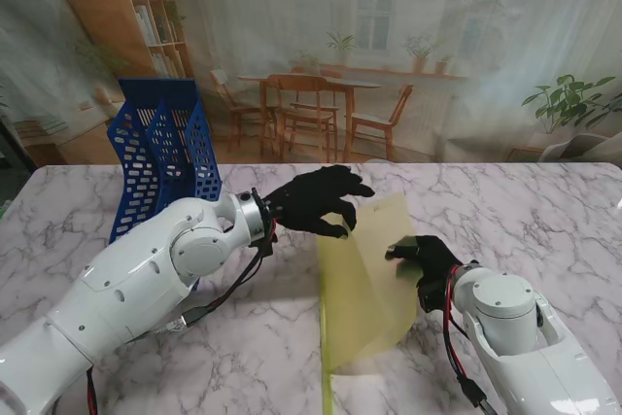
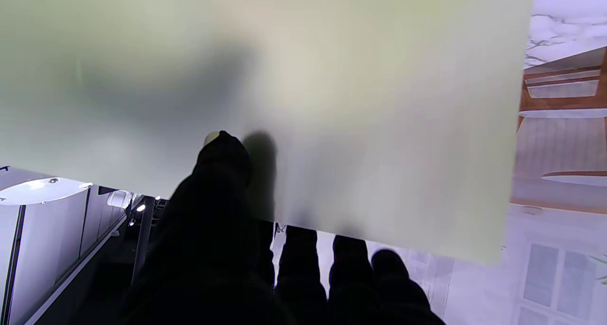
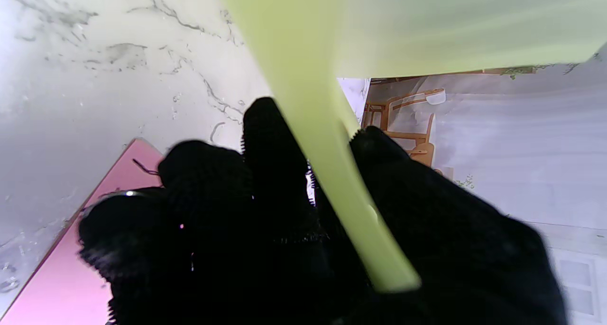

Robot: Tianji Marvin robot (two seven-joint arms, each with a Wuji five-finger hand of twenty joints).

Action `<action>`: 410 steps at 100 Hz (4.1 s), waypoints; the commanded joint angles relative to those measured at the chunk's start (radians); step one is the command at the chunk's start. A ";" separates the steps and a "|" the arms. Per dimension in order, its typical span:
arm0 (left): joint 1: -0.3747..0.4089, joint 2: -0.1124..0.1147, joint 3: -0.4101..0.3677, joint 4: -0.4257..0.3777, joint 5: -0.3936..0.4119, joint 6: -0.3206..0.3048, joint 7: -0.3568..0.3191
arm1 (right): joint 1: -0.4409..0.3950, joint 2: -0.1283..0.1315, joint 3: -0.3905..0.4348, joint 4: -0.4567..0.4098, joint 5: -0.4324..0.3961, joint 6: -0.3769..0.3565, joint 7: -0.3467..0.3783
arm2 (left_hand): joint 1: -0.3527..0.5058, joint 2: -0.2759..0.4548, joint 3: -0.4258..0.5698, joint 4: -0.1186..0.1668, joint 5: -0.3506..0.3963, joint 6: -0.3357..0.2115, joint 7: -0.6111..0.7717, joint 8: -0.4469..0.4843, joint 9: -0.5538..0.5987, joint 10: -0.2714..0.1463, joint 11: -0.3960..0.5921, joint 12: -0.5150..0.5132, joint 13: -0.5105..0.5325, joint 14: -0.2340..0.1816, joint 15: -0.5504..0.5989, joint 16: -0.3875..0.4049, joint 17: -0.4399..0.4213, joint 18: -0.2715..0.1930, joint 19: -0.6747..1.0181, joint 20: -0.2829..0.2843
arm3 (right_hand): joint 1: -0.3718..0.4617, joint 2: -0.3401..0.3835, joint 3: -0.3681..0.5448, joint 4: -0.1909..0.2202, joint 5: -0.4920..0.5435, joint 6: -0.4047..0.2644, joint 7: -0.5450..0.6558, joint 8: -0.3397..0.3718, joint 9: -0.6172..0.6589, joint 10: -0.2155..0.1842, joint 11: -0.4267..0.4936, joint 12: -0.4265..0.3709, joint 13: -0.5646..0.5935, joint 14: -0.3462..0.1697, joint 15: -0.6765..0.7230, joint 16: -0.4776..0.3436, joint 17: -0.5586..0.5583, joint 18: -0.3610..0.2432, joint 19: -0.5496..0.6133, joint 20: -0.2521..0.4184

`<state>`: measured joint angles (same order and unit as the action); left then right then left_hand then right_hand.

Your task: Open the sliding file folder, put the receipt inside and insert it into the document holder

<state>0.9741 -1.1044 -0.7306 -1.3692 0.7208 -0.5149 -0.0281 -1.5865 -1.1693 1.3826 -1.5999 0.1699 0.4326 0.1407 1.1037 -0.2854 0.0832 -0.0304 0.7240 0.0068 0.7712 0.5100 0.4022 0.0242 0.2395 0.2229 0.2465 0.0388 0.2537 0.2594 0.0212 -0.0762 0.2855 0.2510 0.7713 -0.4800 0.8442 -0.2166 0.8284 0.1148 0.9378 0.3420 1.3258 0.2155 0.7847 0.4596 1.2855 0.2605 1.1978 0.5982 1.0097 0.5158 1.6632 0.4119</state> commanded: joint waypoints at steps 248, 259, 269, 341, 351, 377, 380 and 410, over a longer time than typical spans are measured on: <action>-0.076 0.003 0.031 0.062 -0.092 -0.042 -0.111 | -0.175 0.011 0.130 -0.040 -0.189 -0.355 -0.093 | 0.187 0.137 0.055 -0.004 -0.007 -0.131 0.107 0.194 0.561 -0.052 0.076 0.329 0.451 0.061 0.151 0.208 0.149 0.143 0.600 0.188 | -0.185 0.067 -0.111 0.110 -0.500 -0.151 -0.345 0.066 -0.947 -0.047 -0.159 -0.139 -0.733 -0.051 -0.752 -0.207 -0.861 -0.163 -0.615 0.179; -0.099 -0.008 0.067 0.094 -0.108 -0.030 -0.101 | -0.176 0.010 0.127 -0.035 -0.189 -0.353 -0.094 | 0.187 0.139 0.059 -0.003 -0.004 -0.127 0.108 0.193 0.558 -0.051 0.074 0.324 0.448 0.062 0.148 0.205 0.148 0.148 0.598 0.188 | -0.169 0.076 -0.078 0.106 -0.451 -0.107 -0.308 0.104 -0.896 -0.024 -0.114 -0.117 -0.681 -0.038 -0.679 -0.185 -0.820 -0.148 -0.530 0.170; -0.114 -0.017 0.092 0.120 -0.125 -0.020 -0.094 | -0.180 0.001 0.132 -0.036 -0.171 -0.362 -0.128 | 0.187 0.145 0.065 -0.003 -0.007 -0.123 0.116 0.200 0.550 -0.048 0.072 0.319 0.444 0.063 0.143 0.202 0.146 0.150 0.596 0.187 | -0.123 0.161 -0.110 0.106 -0.445 -0.106 -0.307 0.119 -0.887 -0.015 -0.107 -0.114 -0.680 -0.032 -0.666 -0.188 -0.820 -0.145 -0.506 0.144; -0.174 -0.055 0.187 0.223 -0.154 -0.033 -0.047 | -0.225 0.005 0.167 -0.044 -0.229 -0.389 -0.142 | 0.187 0.156 0.095 -0.008 -0.013 -0.117 0.152 0.243 0.520 -0.046 0.073 0.293 0.425 0.062 0.131 0.185 0.138 0.162 0.592 0.187 | -0.138 0.215 -0.214 0.114 -0.393 -0.100 -0.354 0.103 -0.902 -0.013 -0.151 -0.132 -0.729 -0.035 -0.750 -0.231 -0.855 -0.156 -0.525 0.102; -0.167 -0.045 0.172 0.207 -0.144 -0.046 -0.058 | -0.221 0.001 0.166 -0.039 -0.240 -0.405 -0.164 | 0.187 0.156 0.097 -0.009 -0.012 -0.118 0.153 0.248 0.519 -0.043 0.074 0.291 0.425 0.063 0.130 0.184 0.138 0.163 0.591 0.187 | -0.166 0.170 -0.199 0.112 -0.397 -0.111 -0.367 0.102 -0.922 -0.009 -0.154 -0.132 -0.757 -0.040 -0.750 -0.227 -0.869 -0.173 -0.536 0.100; -0.152 -0.028 0.146 0.184 -0.125 -0.084 -0.071 | -0.240 0.018 0.197 -0.085 -0.356 -0.401 -0.144 | 0.187 0.156 0.097 -0.010 -0.009 -0.120 0.155 0.261 0.520 -0.045 0.075 0.288 0.428 0.062 0.130 0.182 0.138 0.161 0.589 0.186 | -0.256 0.106 -0.182 0.106 -0.407 -0.112 -0.384 0.103 -0.962 -0.012 -0.160 -0.135 -0.817 -0.051 -0.755 -0.223 -0.909 -0.193 -0.556 0.108; -0.151 -0.026 0.144 0.181 -0.123 -0.089 -0.072 | -0.240 0.020 0.200 -0.089 -0.366 -0.397 -0.138 | 0.187 0.156 0.099 -0.010 -0.008 -0.120 0.156 0.262 0.519 -0.043 0.075 0.288 0.428 0.063 0.129 0.182 0.138 0.162 0.589 0.186 | -0.260 0.103 -0.181 0.106 -0.404 -0.116 -0.386 0.102 -0.964 -0.012 -0.161 -0.136 -0.828 -0.055 -0.762 -0.226 -0.916 -0.193 -0.563 0.106; -0.136 -0.003 0.098 0.153 -0.083 -0.126 -0.092 | -0.218 0.031 0.187 -0.081 -0.429 -0.379 -0.112 | 0.187 0.163 0.261 -0.014 0.075 -0.079 0.241 0.331 0.435 -0.026 0.087 0.254 0.384 0.071 0.111 0.175 0.130 0.168 0.579 0.182 | -0.254 0.105 -0.169 0.105 -0.387 -0.170 -0.401 0.099 -0.977 -0.014 -0.175 -0.144 -0.835 -0.058 -0.790 -0.234 -0.927 -0.196 -0.599 0.106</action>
<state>0.8416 -1.1175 -0.6240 -1.2127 0.6217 -0.6309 -0.1122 -1.8125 -1.1362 1.5808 -1.6903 -0.2602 0.0503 0.0332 1.2088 -0.2459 0.1743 -0.0719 0.6724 -0.0395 0.7296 0.7252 0.8742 -0.0050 0.3160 0.4936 0.6529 0.1052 0.3936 0.4541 0.1691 0.0765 0.8934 0.4440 0.5386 -0.3564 0.6591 -0.1241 0.4224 -0.0007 0.5540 0.4416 0.3724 0.2058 0.6285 0.3237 0.4676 0.2270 0.4453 0.3740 0.0937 0.3592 1.0745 0.5180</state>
